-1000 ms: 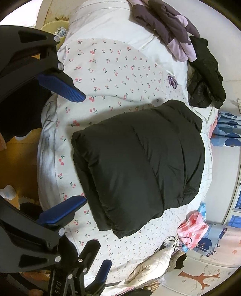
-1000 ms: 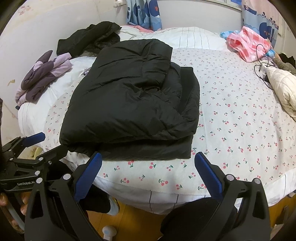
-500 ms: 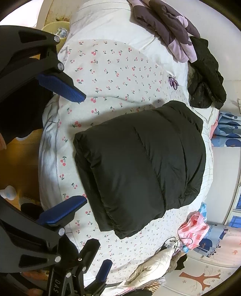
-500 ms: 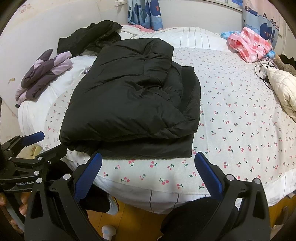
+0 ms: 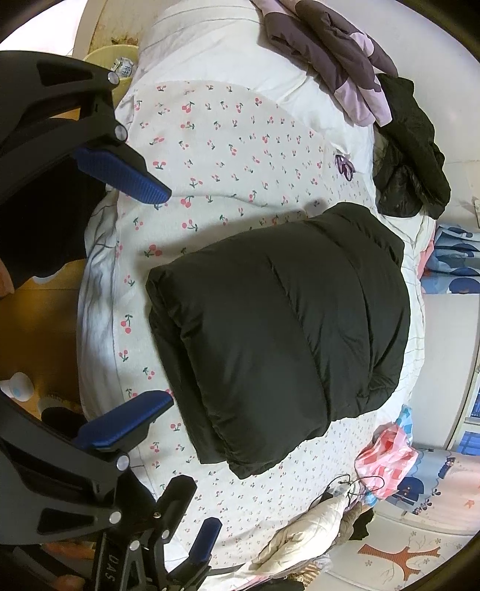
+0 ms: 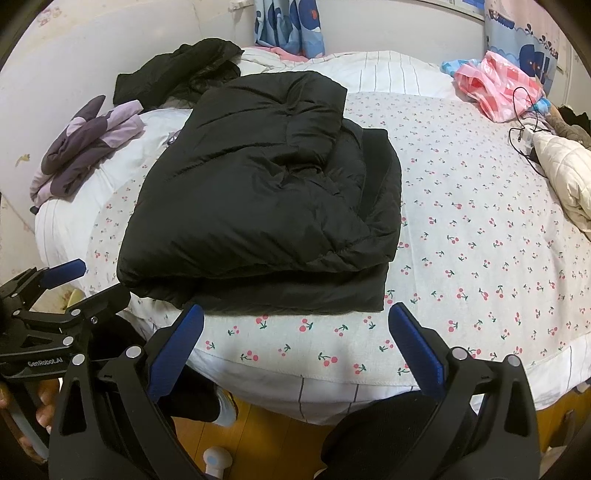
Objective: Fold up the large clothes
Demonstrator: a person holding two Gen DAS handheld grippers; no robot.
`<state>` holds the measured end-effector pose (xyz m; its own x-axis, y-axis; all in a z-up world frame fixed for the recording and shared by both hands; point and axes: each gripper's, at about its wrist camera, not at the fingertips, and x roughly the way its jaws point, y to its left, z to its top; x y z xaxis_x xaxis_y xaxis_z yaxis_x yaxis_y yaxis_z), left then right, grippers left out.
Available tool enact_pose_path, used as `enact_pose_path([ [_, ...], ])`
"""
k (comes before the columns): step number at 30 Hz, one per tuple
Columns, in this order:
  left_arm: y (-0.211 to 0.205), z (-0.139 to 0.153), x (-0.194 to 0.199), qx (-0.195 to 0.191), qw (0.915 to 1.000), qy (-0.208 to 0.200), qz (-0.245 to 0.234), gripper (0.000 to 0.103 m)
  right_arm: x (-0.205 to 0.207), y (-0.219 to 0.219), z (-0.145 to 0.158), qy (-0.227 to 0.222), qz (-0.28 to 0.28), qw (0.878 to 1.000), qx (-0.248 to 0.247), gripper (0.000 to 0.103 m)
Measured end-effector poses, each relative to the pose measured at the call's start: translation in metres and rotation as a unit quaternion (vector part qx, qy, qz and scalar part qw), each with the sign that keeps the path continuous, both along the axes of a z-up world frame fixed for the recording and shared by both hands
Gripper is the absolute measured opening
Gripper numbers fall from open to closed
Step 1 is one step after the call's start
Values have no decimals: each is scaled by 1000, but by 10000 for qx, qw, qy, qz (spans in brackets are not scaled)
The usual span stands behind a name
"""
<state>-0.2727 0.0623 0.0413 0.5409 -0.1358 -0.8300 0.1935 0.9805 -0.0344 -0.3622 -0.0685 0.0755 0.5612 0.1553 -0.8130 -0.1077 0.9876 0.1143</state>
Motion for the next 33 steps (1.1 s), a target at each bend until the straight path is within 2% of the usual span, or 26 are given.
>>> enact_pose_path([
  [7, -3, 0, 0, 131, 9999, -8, -21, 97, 0, 1, 0, 0, -2, 10000, -7, 97],
  [13, -8, 0, 0, 145, 9998, 3, -113, 97, 0, 0, 0, -2, -25, 10000, 10, 97],
  [33, -6, -6, 2, 183, 9998, 96, -6, 97, -1, 1, -8, 61, -52, 10000, 29, 97],
])
